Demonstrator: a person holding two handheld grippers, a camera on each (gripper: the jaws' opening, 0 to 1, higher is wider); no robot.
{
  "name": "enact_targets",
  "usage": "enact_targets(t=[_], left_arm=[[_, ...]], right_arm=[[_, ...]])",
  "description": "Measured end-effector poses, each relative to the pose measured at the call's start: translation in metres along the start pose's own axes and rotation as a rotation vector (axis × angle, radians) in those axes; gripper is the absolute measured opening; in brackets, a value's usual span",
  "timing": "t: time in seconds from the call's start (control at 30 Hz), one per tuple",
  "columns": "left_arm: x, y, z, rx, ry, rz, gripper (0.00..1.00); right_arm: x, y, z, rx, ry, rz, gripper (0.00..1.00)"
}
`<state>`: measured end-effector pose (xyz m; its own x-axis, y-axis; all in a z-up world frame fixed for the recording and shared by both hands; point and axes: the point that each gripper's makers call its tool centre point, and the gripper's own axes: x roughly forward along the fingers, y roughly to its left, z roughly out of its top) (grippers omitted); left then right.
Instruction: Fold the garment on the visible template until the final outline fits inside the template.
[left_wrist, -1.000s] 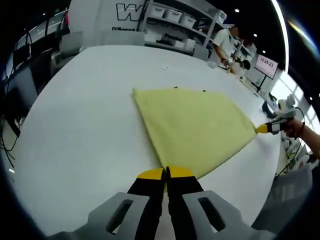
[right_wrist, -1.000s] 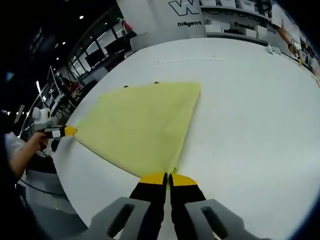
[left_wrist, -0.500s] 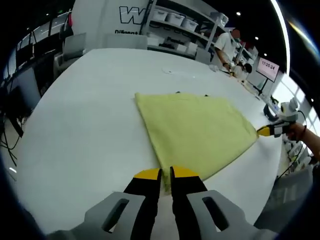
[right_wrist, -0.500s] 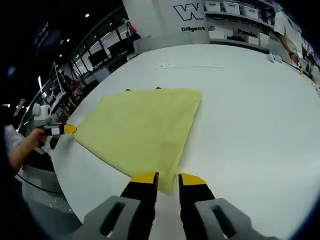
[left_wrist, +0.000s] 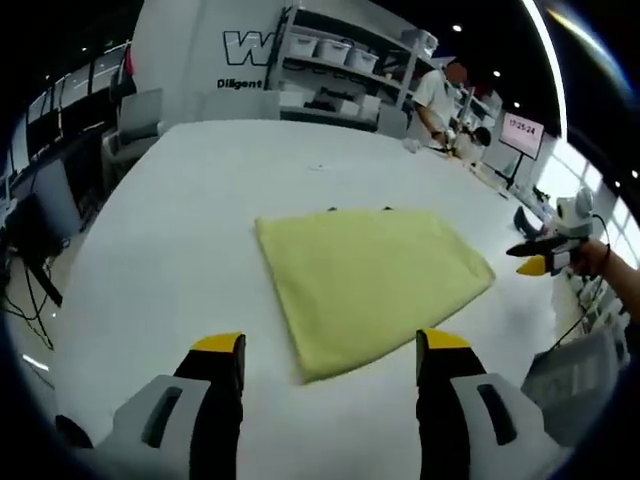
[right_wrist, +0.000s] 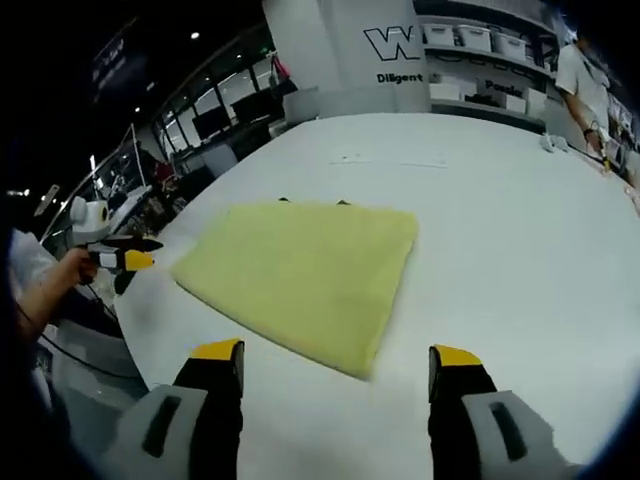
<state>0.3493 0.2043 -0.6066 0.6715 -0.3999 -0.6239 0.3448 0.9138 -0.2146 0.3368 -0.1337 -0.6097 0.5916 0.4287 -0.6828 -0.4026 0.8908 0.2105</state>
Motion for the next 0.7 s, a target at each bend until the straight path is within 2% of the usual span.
enact_targets(t=[0.23,0.43,0.7], left_arm=[[-0.023,-0.008,-0.004,0.011,-0.004,0.017,0.91],[-0.036,-0.013,-0.007,0.023,0.000,0.025,0.99],[-0.046,-0.017,-0.012,-0.001,-0.003,0.035,0.99]], right_arm=[[-0.018,0.015,0.005,-0.035,-0.031,-0.002,0.99],[-0.030,0.025,0.005,-0.051,-0.041,0.013,0.99],[-0.039,0.033,0.003,-0.062,-0.045,0.016,0.99]])
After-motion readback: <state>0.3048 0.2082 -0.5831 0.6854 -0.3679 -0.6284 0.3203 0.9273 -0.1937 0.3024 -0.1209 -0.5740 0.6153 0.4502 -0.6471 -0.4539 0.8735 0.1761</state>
